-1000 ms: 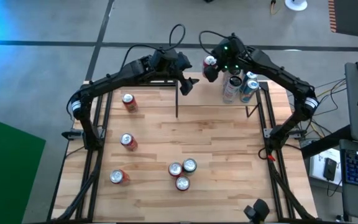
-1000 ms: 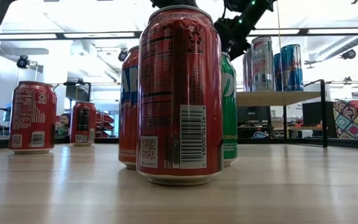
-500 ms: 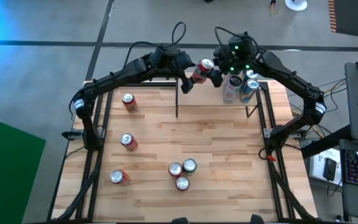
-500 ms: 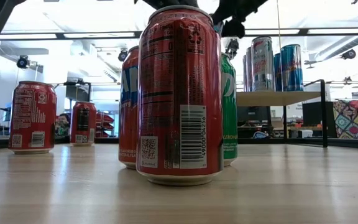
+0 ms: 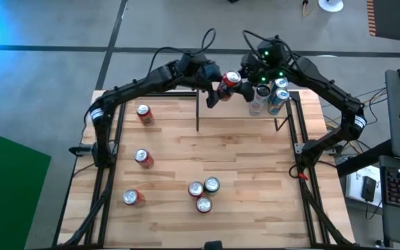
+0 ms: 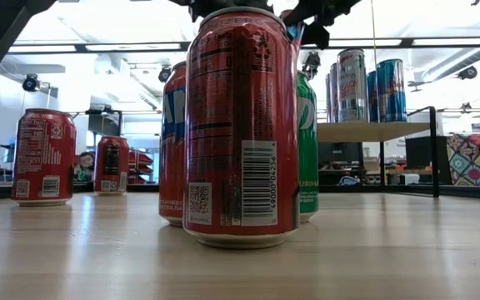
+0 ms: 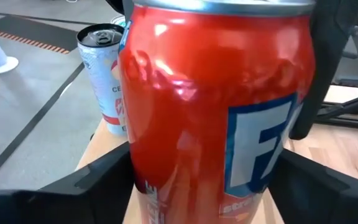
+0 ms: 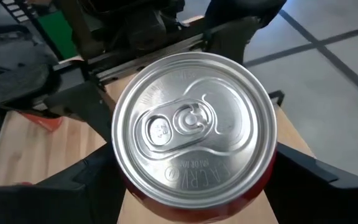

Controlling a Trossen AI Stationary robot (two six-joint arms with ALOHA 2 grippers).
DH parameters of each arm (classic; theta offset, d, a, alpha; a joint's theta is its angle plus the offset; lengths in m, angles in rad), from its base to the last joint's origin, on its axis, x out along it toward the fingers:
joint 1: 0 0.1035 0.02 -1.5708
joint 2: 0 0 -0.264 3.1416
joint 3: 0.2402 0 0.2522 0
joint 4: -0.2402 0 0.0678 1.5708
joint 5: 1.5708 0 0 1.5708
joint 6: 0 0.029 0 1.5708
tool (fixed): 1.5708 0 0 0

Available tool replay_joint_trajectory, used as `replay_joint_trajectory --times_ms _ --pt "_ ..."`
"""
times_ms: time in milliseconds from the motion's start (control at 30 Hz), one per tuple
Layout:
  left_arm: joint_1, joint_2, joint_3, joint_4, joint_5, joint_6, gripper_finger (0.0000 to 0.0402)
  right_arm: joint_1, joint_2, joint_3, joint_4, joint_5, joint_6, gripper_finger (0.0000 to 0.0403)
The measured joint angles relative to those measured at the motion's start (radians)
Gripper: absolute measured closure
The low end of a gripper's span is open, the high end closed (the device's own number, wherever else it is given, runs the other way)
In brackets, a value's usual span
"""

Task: Place canned beverage on shelf
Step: Put the bottom red soda can on the shelf

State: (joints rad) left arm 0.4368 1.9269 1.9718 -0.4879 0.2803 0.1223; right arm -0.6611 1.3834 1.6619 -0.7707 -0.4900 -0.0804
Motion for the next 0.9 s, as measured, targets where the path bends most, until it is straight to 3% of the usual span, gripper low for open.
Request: replay_joint_trajectory --times_ms 100,300,567,900 --pt "0.006 0.033 0.035 -0.001 0.006 0.008 0.0118 -0.001 -0.004 0.0 -0.002 0.021 -0.011 0.0096" --pt "0.011 0.155 0.142 0.034 -0.005 -0.006 0.0118 0.0 -0.056 0.017 -0.001 0.18 0.067 0.0036" --pt "0.031 0.39 0.387 0.036 -0.016 -0.024 0.0114 0.014 -0.227 0.042 -0.011 0.29 0.198 0.0029" --pt "0.096 0.391 0.331 0.135 0.042 -0.034 0.0114 0.014 -0.316 0.036 -0.129 0.397 0.231 0.0029"
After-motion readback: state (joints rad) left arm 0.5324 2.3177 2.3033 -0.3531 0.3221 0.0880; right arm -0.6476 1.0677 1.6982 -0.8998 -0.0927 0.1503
